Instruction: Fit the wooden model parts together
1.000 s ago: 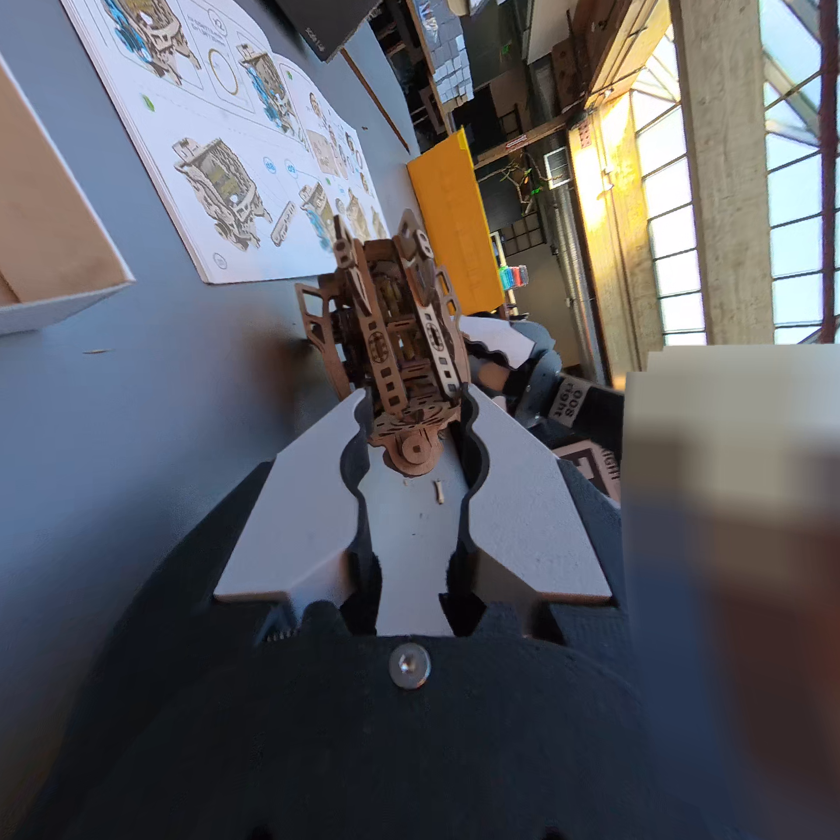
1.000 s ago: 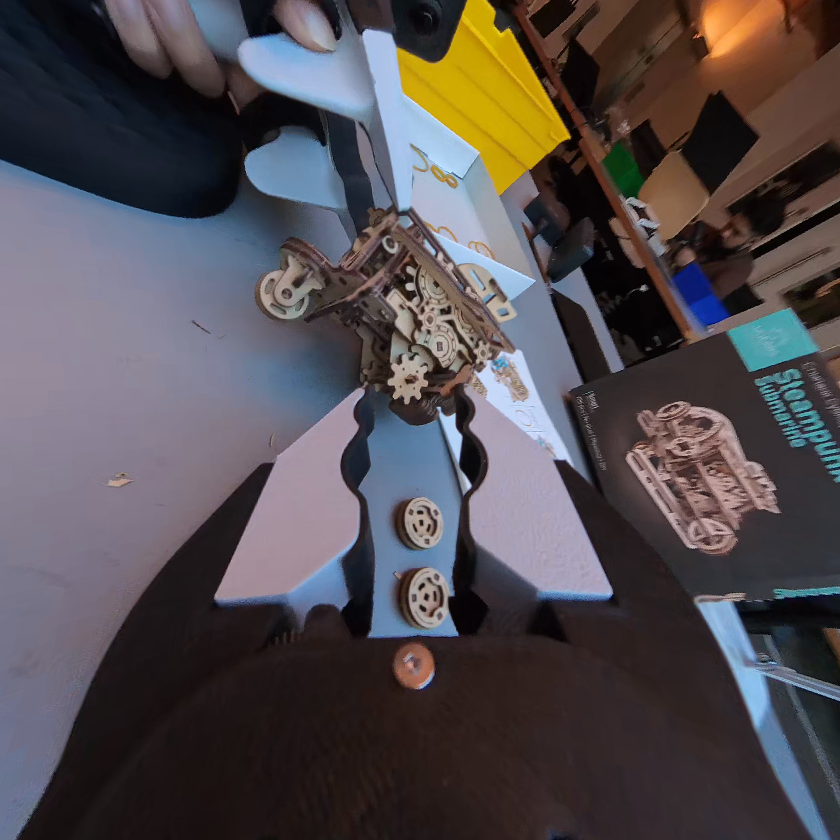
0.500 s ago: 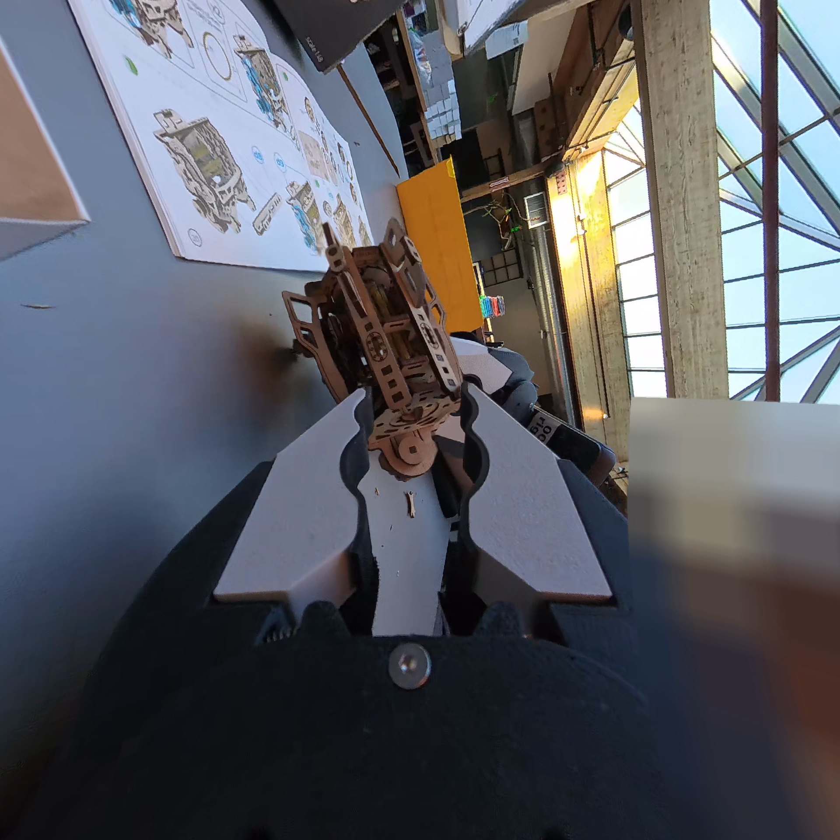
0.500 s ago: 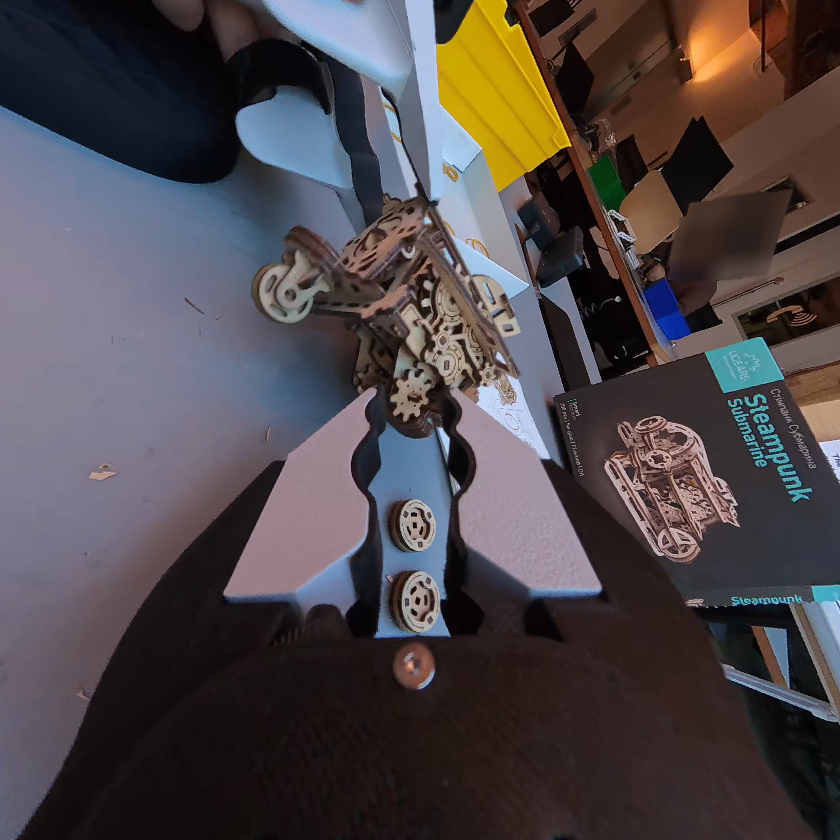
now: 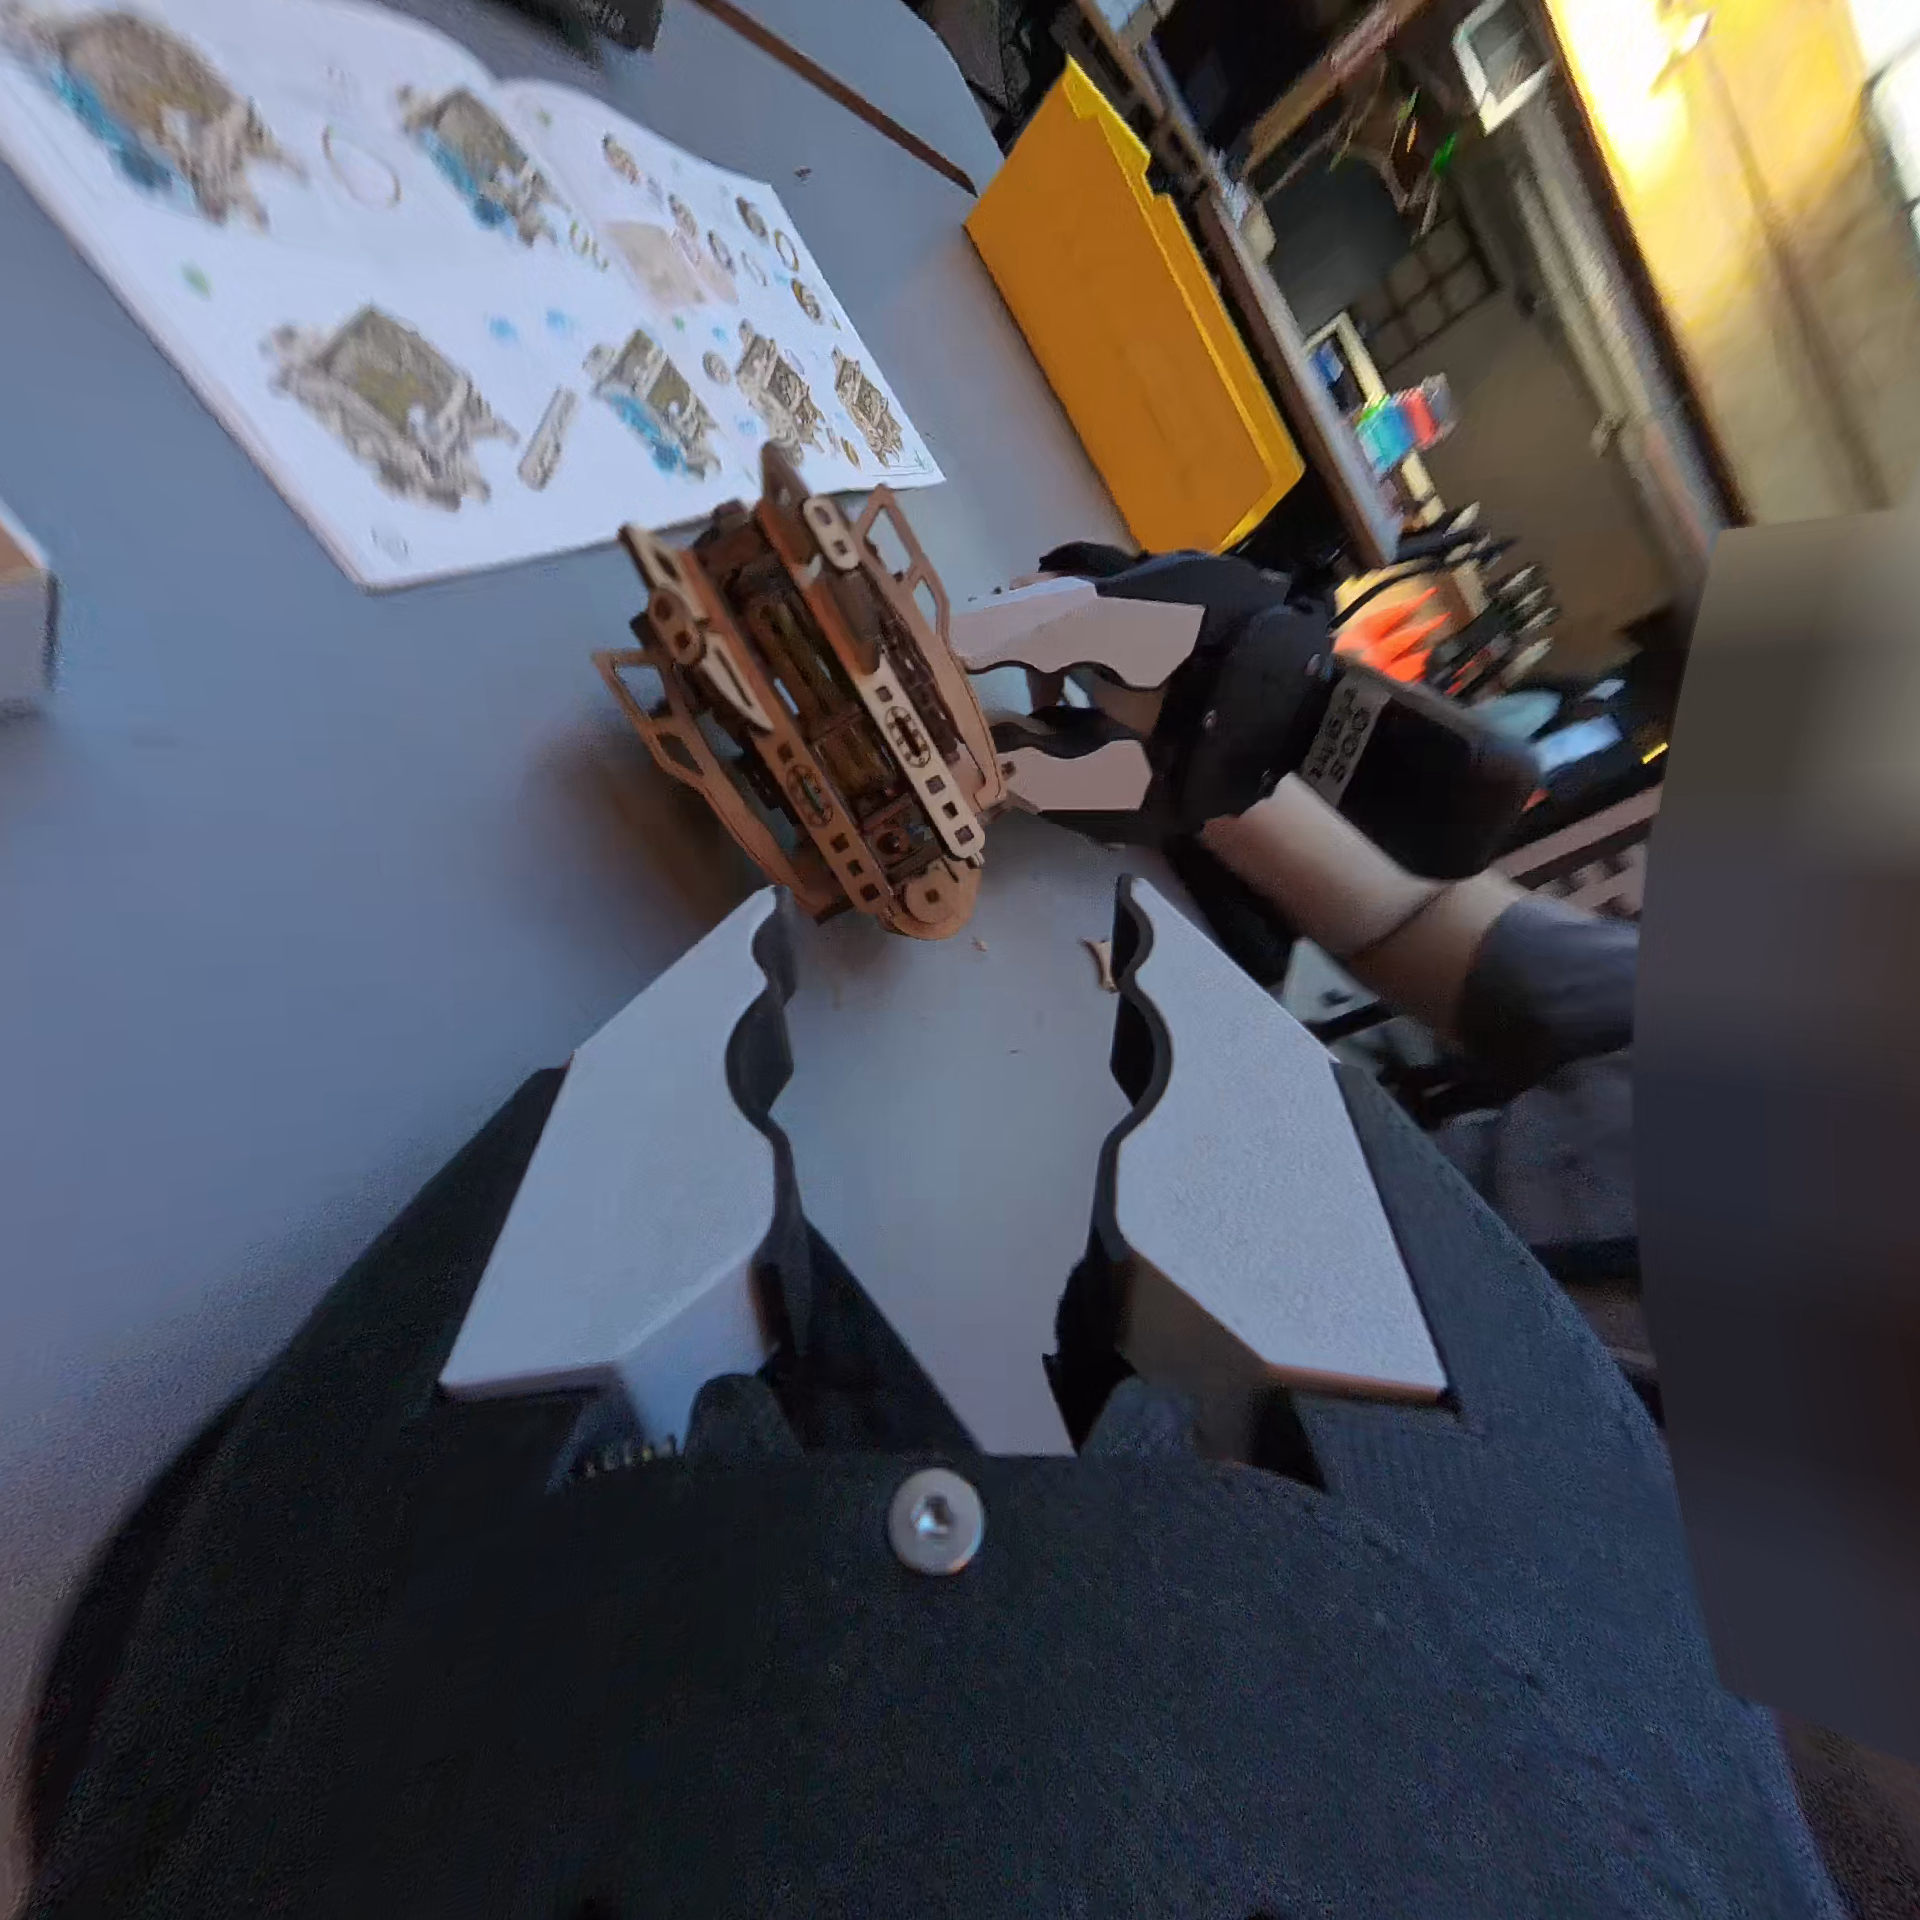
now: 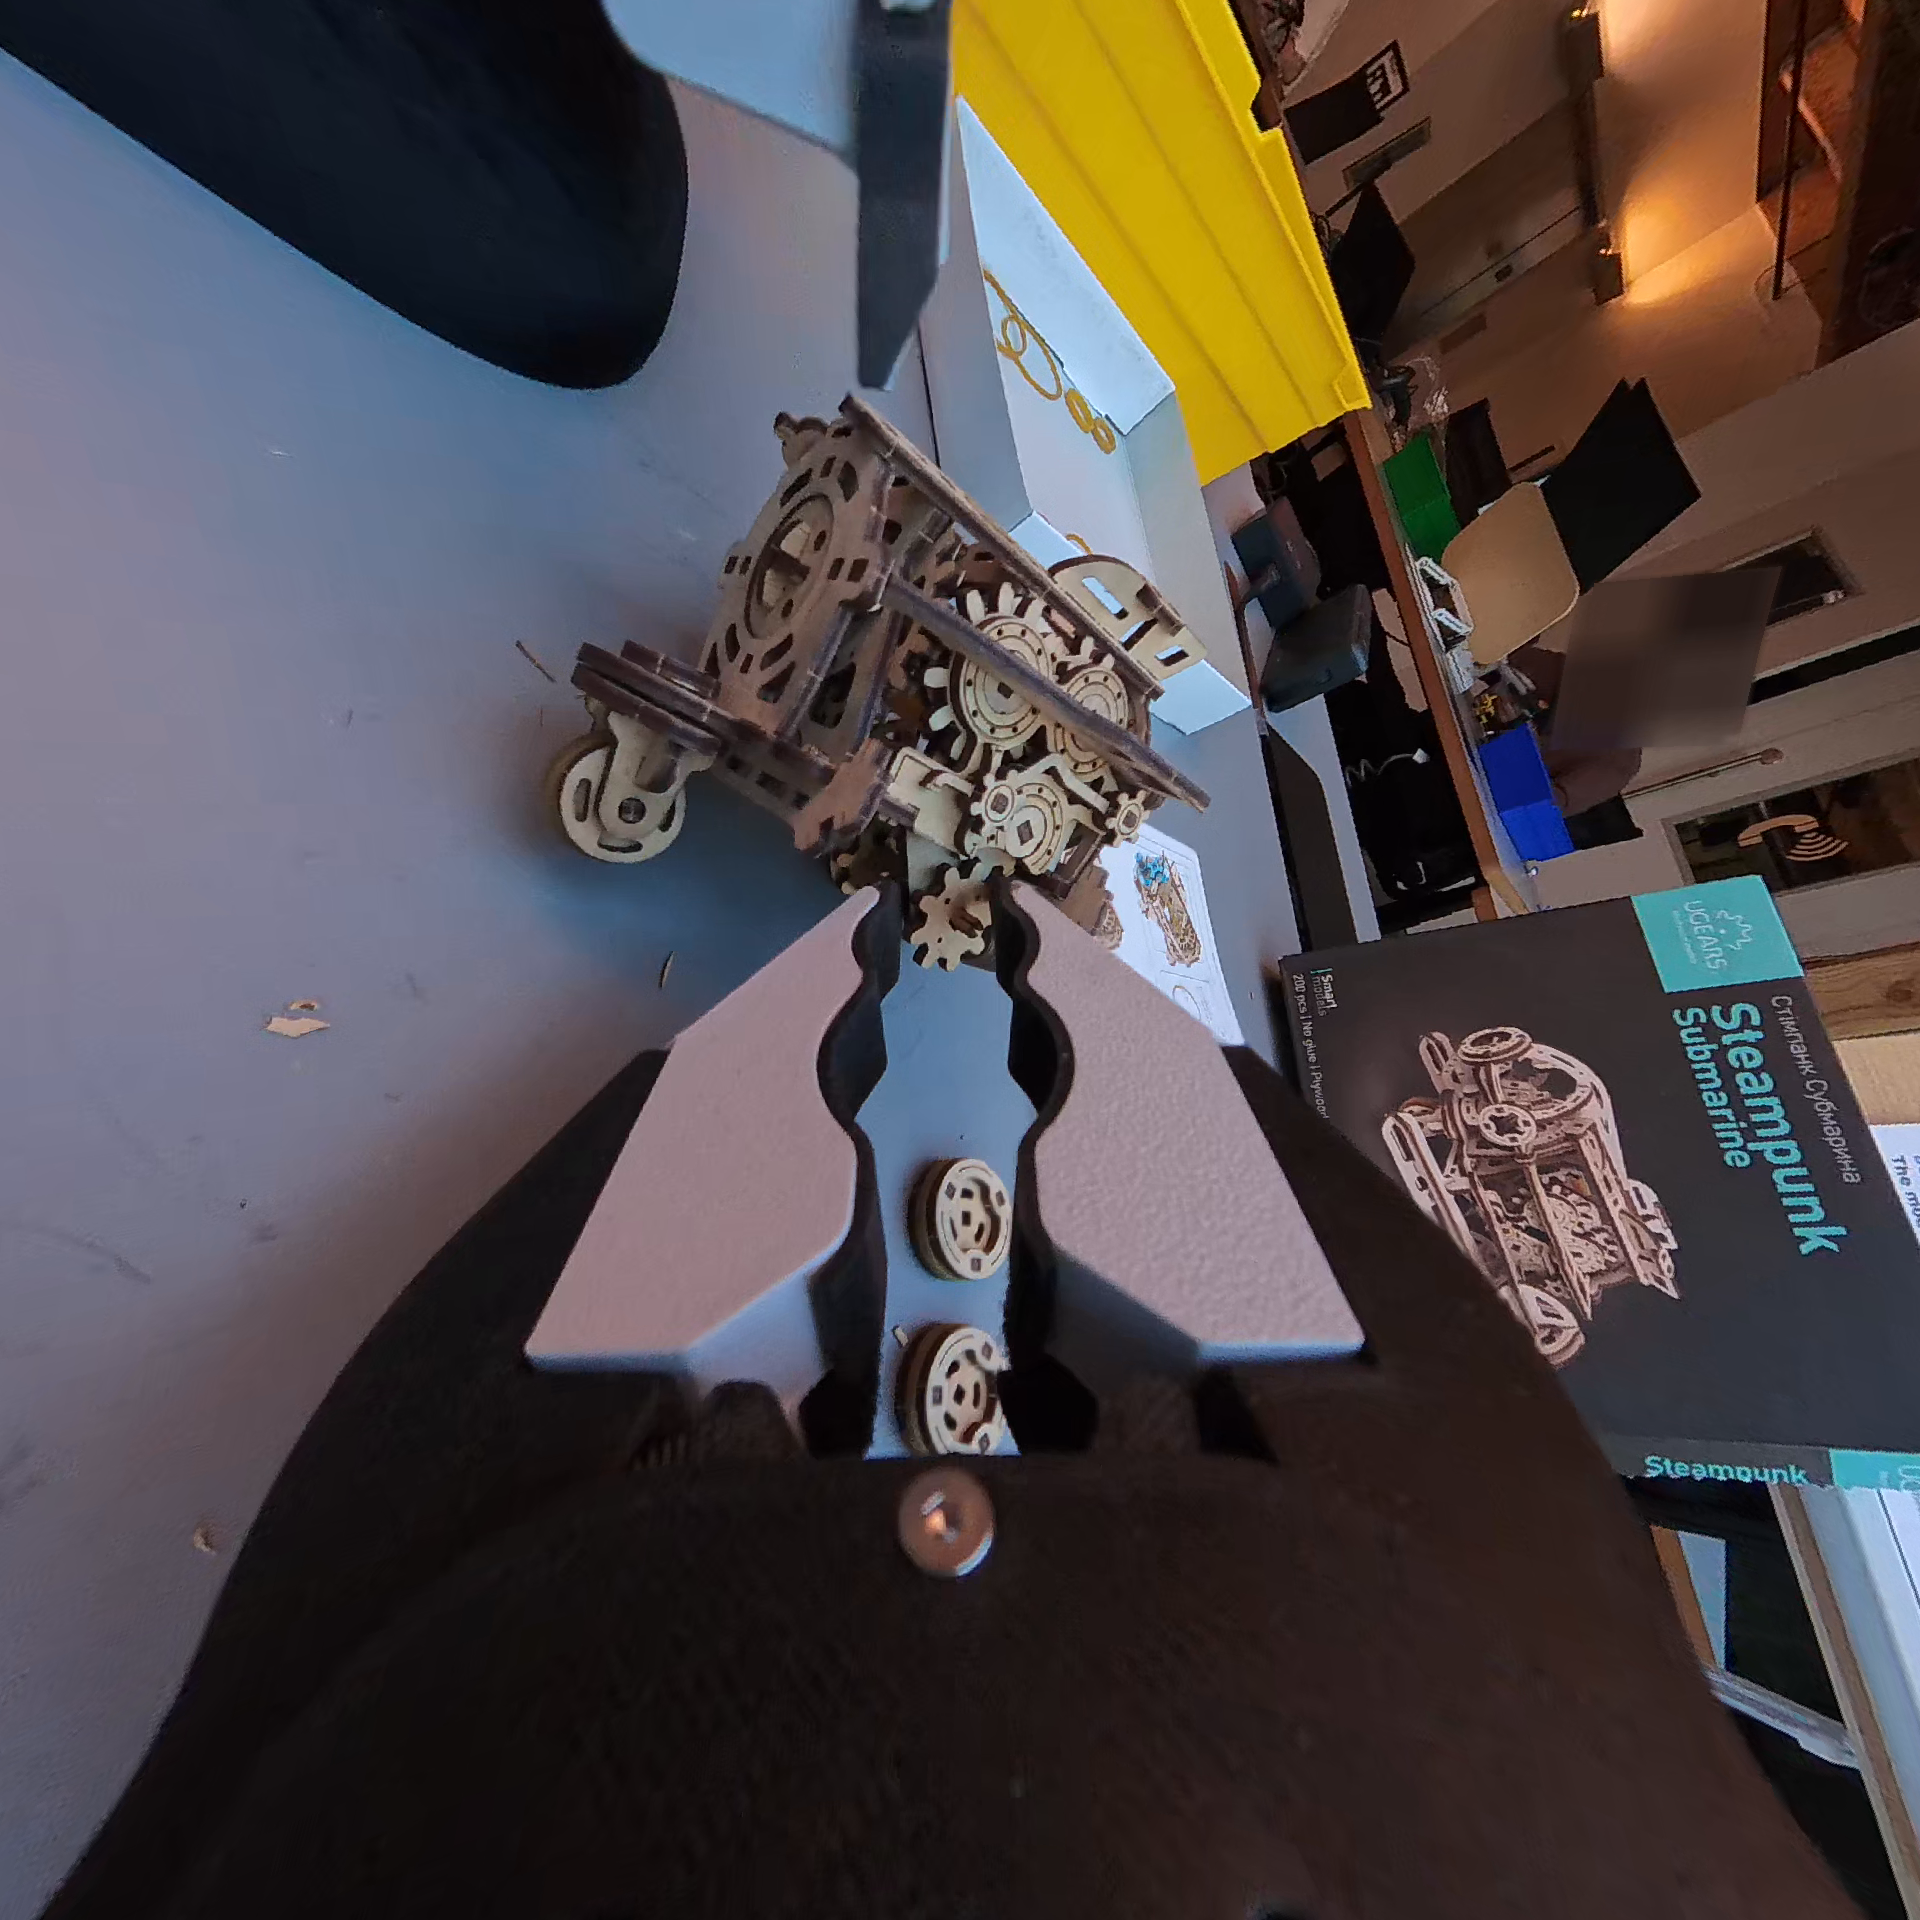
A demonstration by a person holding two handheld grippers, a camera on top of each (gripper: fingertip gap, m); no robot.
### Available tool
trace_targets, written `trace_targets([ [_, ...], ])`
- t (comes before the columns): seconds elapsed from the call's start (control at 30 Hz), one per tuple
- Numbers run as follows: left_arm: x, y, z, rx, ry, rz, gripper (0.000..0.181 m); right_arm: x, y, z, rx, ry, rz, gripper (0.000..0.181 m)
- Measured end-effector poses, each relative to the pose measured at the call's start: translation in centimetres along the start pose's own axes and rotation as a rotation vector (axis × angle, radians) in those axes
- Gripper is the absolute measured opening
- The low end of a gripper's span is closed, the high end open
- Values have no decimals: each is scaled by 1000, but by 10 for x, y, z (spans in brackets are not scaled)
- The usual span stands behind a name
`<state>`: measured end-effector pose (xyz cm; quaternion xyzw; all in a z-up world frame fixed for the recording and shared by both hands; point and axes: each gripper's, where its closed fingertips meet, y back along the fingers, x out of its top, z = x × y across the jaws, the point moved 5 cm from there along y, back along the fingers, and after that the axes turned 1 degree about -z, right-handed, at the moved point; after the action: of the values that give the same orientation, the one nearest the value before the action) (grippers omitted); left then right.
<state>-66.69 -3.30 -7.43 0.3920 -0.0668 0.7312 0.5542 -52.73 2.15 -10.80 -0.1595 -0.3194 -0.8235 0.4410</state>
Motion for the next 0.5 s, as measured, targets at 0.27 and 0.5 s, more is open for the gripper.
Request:
trace_targets([
  [0.27,33,-30,6,307,-969,-135,119,3,0,1,-21,7,8,21],
  [0.5,43,-53,-9,145,-972,-289,126,0,-2,2,-17,-12,6,24],
])
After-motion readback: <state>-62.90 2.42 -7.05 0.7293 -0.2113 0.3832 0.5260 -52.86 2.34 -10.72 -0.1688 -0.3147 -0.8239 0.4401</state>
